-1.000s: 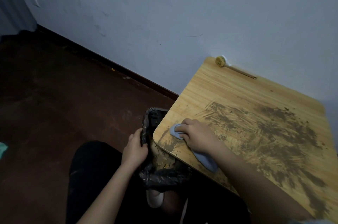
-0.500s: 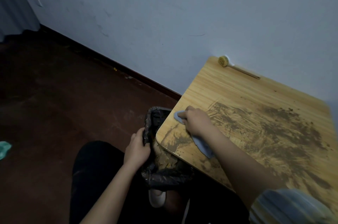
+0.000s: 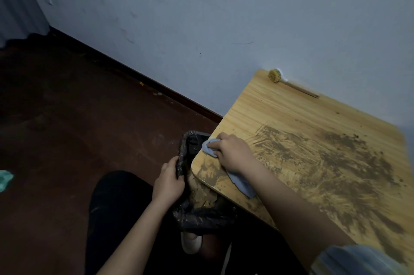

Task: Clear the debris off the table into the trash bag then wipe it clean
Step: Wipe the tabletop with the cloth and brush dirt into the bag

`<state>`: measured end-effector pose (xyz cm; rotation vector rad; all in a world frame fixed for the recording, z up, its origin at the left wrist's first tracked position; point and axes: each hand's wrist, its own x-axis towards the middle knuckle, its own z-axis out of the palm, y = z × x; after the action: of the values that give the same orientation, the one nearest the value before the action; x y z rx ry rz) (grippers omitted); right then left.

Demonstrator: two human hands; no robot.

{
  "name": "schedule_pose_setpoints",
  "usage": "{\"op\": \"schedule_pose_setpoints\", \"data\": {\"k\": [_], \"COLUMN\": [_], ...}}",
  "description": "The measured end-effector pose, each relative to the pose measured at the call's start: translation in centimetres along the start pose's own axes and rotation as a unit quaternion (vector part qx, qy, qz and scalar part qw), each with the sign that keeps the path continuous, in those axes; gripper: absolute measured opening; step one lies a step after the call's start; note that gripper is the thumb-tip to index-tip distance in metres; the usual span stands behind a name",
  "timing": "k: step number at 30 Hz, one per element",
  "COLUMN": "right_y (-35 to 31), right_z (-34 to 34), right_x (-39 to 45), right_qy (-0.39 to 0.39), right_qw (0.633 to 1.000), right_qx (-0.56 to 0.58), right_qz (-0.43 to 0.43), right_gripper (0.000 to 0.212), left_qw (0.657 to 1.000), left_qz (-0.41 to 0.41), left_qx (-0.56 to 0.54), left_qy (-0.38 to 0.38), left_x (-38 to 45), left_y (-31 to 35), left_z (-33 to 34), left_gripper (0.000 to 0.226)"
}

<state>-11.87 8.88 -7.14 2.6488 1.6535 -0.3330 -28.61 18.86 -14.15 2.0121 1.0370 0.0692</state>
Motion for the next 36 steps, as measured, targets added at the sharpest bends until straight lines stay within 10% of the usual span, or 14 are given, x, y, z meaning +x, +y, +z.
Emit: {"op": "schedule_pose_setpoints", "data": {"k": [26,36], "right_y": [-0.4,7.6], "right_z": [-0.5,-1.5], "right_x": [-2.7,-3.5], "right_qy": [-0.051,0.097], "right_qw": [0.986,0.985], "right_qx": [0.026,0.070], "right_qz": [-0.156,0.121], "right_gripper": [0.034,0.031], "left_qw": [1.000,1.000], "left_qz": [0.000,-0.001], "left_qx": [0.003,0.003], "left_qy": [-0.004,-0.003], "left_x": [-0.4,0.1], "left_y": [0.1,0.0], "left_z": [-0.3,0.2], "left_gripper": [0.057,0.058]}}
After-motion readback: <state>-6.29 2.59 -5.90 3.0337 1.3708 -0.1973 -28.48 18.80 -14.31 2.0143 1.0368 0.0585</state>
